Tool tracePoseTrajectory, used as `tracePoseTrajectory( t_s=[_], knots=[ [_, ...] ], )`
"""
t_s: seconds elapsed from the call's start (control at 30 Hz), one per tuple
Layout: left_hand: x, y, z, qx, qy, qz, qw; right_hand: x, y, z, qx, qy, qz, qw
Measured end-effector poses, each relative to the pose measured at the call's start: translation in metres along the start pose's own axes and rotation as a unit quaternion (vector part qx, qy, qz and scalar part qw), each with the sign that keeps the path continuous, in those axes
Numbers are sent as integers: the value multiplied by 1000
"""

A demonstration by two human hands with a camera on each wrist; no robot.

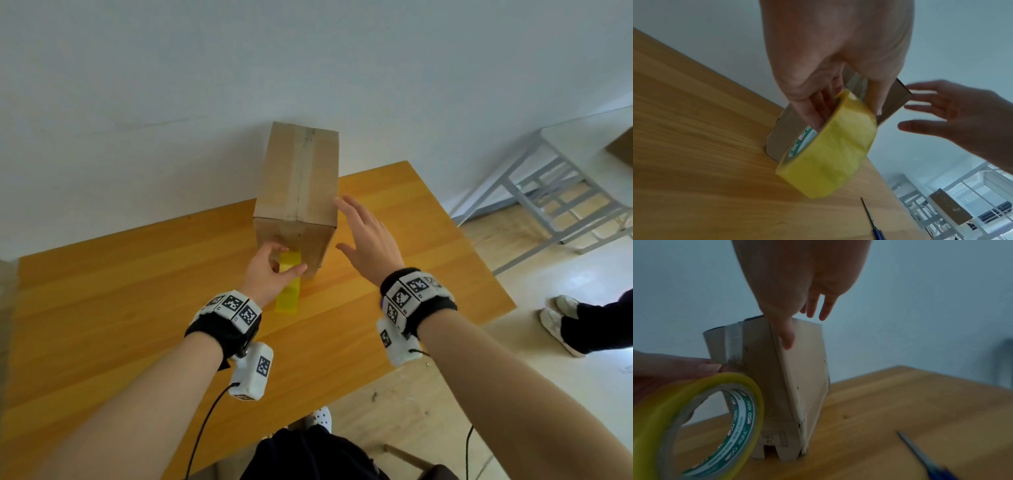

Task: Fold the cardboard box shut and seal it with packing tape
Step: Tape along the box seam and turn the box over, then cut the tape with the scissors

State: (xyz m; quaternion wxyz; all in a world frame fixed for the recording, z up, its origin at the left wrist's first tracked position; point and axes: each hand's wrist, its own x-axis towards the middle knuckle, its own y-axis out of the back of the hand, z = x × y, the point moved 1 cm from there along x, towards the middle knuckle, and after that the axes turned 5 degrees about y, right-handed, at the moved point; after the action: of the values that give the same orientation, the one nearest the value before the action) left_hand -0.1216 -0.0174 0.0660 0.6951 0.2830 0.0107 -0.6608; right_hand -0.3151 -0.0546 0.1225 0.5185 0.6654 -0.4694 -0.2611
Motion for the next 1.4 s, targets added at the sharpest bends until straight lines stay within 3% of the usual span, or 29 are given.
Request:
tracePoseTrajectory(
  t_s=[0.1, 0.2, 0.37, 0.6, 0.77, 1.1, 1.4],
  knots=[
    [0, -2, 0, 9, 8, 10, 1000, -21, -21, 17, 30, -86, 50, 995],
    [0, -3, 1, 8, -1, 28, 1000, -36, -43, 32, 47, -165, 38, 984],
    [-3, -5, 7, 16, -20, 39, 999, -56, -77, 58, 46, -315, -53, 946],
    [-3, -10, 14, -5, -6, 21, 1000, -72, -93, 79, -9, -400, -154, 903],
    [-3, -11, 14, -9, -5, 21, 1000, -76, -102, 84, -19, -427, -191, 883],
    [-1, -10, 11, -32, 16, 8, 999, -75, -108, 94, -8, -453, -196, 870],
    [-6, -10, 13, -49, 16, 13, 999, -63, -94, 91, -21, -368, -278, 887]
  ],
)
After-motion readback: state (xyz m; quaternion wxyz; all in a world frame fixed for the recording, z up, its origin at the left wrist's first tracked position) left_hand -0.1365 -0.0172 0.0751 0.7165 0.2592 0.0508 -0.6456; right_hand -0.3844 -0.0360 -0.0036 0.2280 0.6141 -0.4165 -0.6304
